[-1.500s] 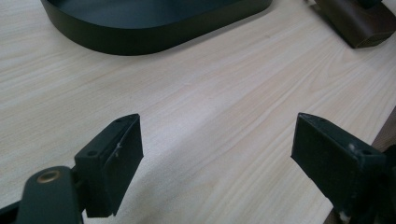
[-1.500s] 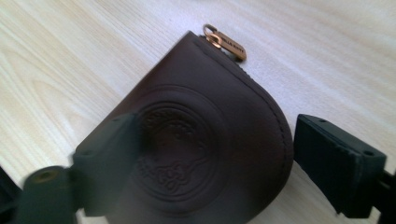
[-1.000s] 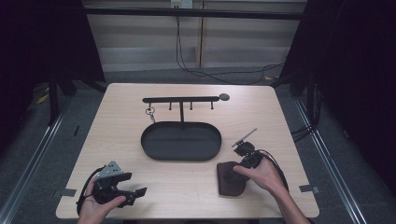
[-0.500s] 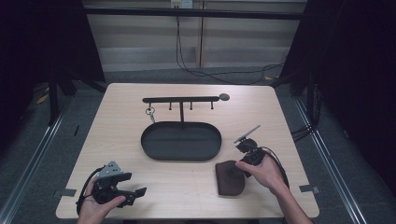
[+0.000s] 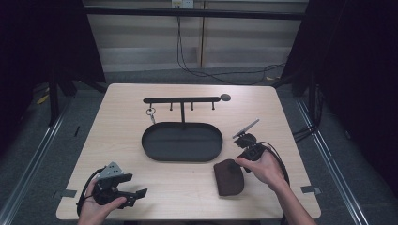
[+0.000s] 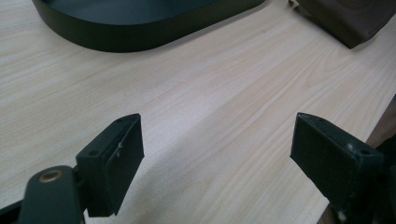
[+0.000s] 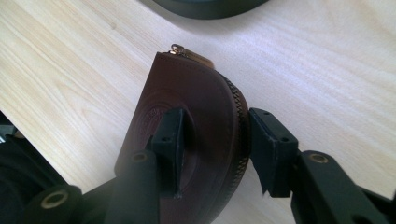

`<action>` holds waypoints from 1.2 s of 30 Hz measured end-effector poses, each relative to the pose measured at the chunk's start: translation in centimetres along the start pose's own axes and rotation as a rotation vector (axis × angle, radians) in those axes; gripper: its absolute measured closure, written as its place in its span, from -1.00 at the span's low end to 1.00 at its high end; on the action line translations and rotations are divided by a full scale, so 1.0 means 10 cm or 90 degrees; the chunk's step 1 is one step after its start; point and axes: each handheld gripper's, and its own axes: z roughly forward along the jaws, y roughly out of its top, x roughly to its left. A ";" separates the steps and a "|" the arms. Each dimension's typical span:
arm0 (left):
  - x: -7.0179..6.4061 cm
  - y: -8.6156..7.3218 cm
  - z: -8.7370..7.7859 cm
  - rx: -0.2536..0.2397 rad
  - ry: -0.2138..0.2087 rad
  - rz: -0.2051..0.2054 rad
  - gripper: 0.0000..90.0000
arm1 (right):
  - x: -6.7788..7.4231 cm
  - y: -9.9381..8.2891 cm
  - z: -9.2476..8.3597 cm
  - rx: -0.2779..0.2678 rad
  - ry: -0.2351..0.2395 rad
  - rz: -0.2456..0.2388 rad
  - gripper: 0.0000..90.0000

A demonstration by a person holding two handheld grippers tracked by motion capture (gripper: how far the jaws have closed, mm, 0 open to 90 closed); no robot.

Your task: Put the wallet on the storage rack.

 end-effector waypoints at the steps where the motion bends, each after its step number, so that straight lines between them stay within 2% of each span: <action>1: 0.00 0.00 0.00 0.001 0.001 0.001 -0.62 | 0.00 0.00 -0.01 -0.002 -0.006 -0.008 0.29; 4: 0.00 0.00 0.00 0.002 0.000 0.007 -0.61 | 0.03 0.02 -0.08 -0.003 -0.009 -0.008 0.36; 7: -0.01 0.00 0.01 0.006 -0.005 0.002 -0.61 | 0.03 0.03 -0.11 -0.006 -0.006 -0.006 0.40; 13: -0.02 0.01 0.01 0.010 -0.009 0.011 -0.61 | 0.05 0.07 -0.18 0.013 -0.031 0.000 0.42; 20: -0.01 0.00 0.01 0.014 -0.012 0.011 -0.61 | 0.09 0.12 -0.27 0.019 -0.031 -0.012 0.51; 27: -0.01 0.00 0.01 0.015 -0.011 0.012 -0.61 | 0.12 0.16 -0.35 0.033 -0.062 -0.008 0.53; 36: -0.01 0.00 0.01 0.016 -0.015 0.011 -0.61 | 0.08 0.18 -0.39 0.057 -0.101 -0.001 0.53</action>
